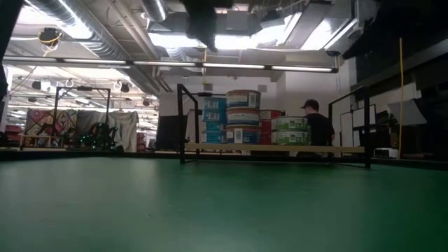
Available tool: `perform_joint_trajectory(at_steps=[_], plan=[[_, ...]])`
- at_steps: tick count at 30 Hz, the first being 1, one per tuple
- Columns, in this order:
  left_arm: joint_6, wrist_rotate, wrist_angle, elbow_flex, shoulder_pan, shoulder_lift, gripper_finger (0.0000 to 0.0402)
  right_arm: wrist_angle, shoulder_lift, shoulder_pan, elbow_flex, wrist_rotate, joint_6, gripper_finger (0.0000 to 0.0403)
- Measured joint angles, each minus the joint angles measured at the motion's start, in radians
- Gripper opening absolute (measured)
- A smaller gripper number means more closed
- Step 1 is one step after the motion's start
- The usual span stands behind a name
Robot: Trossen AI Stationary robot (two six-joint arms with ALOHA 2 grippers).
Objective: Stack canned seafood by type on shelf
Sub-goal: Return to Home Position
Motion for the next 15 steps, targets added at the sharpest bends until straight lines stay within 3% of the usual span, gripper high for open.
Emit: perform_joint_trajectory(at_steps=[5, 9, 11, 15], plan=[[-0.298, 0.037, -0.206, 0.000, -0.010, -0.145, 0.0037, -0.052, -0.162, 0.000, 0.001, -0.052, 0.000, 0.0253], [-0.584, 0.247, -0.326, -0.048, -0.010, -0.292, 0.0005, -0.008, -0.272, 0.000, -0.018, -0.089, -0.001, 0.0253], [-0.666, 0.319, -0.307, -0.118, -0.026, -0.369, 0.0004, 0.038, -0.318, 0.000, -0.057, -0.096, -0.018, 0.0253], [-0.714, 0.336, -0.103, -0.355, -0.113, -0.530, 0.0011, 0.193, -0.400, 0.000, -0.178, -0.133, -0.048, 0.0253]])
